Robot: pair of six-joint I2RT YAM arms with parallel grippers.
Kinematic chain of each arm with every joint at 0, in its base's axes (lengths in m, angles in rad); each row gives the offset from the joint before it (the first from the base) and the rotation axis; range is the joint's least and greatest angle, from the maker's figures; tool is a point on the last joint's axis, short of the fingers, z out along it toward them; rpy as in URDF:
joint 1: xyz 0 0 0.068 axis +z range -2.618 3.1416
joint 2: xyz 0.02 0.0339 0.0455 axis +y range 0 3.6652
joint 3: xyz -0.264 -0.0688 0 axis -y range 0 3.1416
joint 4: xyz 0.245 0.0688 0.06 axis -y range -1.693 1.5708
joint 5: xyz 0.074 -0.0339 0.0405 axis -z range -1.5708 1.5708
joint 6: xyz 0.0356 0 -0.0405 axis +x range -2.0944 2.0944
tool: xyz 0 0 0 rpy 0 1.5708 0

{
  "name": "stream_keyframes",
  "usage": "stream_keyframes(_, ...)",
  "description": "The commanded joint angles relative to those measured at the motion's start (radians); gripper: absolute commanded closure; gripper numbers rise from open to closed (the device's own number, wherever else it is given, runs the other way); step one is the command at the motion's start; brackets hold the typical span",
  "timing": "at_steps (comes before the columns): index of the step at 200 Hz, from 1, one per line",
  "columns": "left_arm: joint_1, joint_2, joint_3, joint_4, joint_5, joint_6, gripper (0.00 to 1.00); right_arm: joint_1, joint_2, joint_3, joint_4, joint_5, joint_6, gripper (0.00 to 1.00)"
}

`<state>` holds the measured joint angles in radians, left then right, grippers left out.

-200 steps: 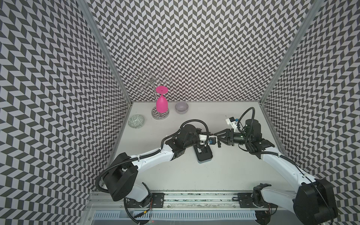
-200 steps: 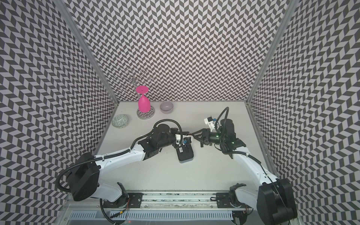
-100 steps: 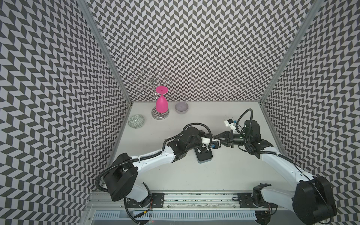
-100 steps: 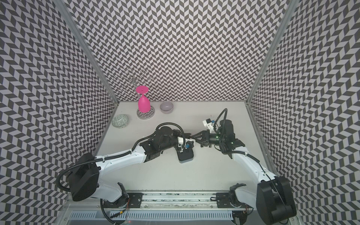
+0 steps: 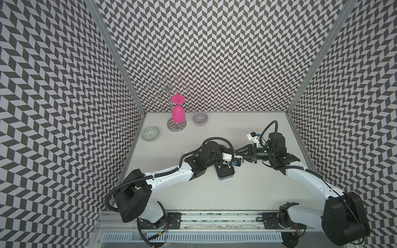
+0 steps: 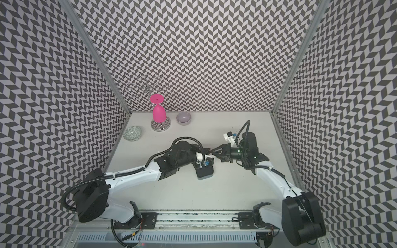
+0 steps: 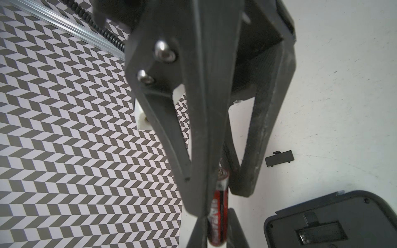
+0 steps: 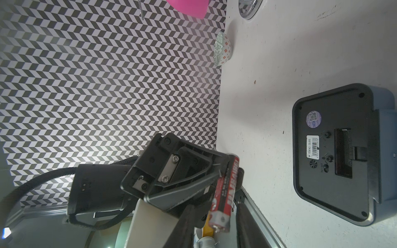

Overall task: Insert the battery into the alarm
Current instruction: Pick up the battery at the center of the board.

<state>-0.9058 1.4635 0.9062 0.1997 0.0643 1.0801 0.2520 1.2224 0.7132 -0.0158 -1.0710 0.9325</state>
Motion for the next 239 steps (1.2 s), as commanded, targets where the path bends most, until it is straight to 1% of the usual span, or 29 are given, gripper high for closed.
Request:
stream_keyframes(1, -0.009, -0.032, -0.004, -0.013, 0.011, 0.009, 0.95, -0.005, 0.012, 0.022, 0.021, -0.003, -0.006, 0.71)
stream_keyframes(19, -0.008, -0.032, -0.006, -0.018, 0.015, 0.011, 0.95, -0.004, 0.02, 0.024, 0.019, -0.004, -0.006, 0.73)
stream_keyframes(86, -0.015, -0.029, -0.009, -0.042, -0.006, 0.021, 0.96, -0.005, 0.026, 0.031, 0.028, 0.0, -0.004, 0.71)
stream_keyframes(93, -0.015, -0.029, -0.012, -0.042, -0.01, 0.022, 0.96, -0.004, 0.027, 0.03, 0.028, 0.003, -0.009, 0.72)
stream_keyframes(135, -0.015, -0.017, -0.011, -0.032, -0.017, 0.03, 0.96, -0.005, 0.025, 0.022, 0.039, 0.008, -0.002, 0.85)
stream_keyframes(183, -0.015, -0.017, -0.016, -0.012, -0.045, 0.012, 0.94, -0.005, 0.025, 0.016, 0.035, 0.012, -0.017, 0.9)
stream_keyframes(186, -0.015, -0.016, -0.015, -0.009, -0.048, 0.009, 0.93, -0.004, 0.025, 0.016, 0.035, 0.013, -0.018, 0.9)
stream_keyframes(195, -0.015, -0.012, -0.015, 0.007, -0.06, -0.013, 0.78, -0.005, 0.023, 0.016, 0.037, 0.016, -0.024, 0.91)
stream_keyframes(199, -0.015, -0.01, -0.012, 0.01, -0.064, -0.024, 0.74, -0.004, 0.023, 0.016, 0.039, 0.016, -0.027, 0.91)
stream_keyframes(220, -0.015, -0.003, 0.006, 0.0, -0.043, -0.073, 0.65, -0.004, 0.013, 0.016, 0.04, 0.034, -0.046, 0.92)
stream_keyframes(233, -0.016, -0.008, 0.007, 0.001, -0.01, -0.104, 0.6, -0.004, 0.006, 0.017, 0.043, 0.048, -0.062, 0.92)
stream_keyframes(239, -0.016, -0.015, 0.0, 0.012, 0.006, -0.12, 0.54, -0.005, 0.002, 0.018, 0.04, 0.058, -0.068, 0.93)
